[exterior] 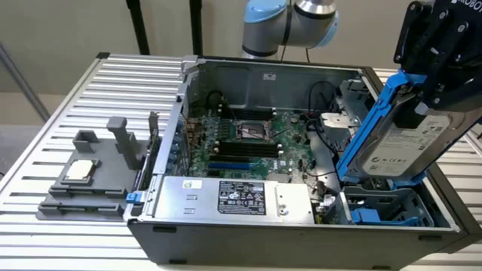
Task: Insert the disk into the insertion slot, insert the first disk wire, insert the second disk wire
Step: 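Insert the disk into the insertion slot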
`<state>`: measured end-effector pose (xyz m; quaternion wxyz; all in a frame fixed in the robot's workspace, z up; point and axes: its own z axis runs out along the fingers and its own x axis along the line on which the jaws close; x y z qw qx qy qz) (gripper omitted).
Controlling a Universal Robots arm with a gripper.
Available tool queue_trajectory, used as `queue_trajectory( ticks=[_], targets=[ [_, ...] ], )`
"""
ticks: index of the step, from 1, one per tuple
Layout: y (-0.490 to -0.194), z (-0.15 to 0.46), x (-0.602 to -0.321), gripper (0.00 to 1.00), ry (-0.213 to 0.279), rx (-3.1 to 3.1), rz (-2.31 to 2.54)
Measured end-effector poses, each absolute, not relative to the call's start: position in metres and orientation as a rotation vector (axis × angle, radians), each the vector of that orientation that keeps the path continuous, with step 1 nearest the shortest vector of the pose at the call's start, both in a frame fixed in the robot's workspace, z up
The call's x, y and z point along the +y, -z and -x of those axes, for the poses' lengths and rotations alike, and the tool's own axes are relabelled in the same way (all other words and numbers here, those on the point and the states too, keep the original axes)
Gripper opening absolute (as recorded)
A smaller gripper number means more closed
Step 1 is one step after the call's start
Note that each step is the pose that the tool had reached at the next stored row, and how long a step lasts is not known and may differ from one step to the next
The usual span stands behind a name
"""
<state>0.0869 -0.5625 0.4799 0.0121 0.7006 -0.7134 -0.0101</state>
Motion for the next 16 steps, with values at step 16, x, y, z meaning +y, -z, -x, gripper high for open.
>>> queue_trajectory(
  ticks=[16],
  targets=[
    [-0.4799, -0.0932, -0.5627, 0.32, 0.036, -2.226, -2.186]
  ],
)
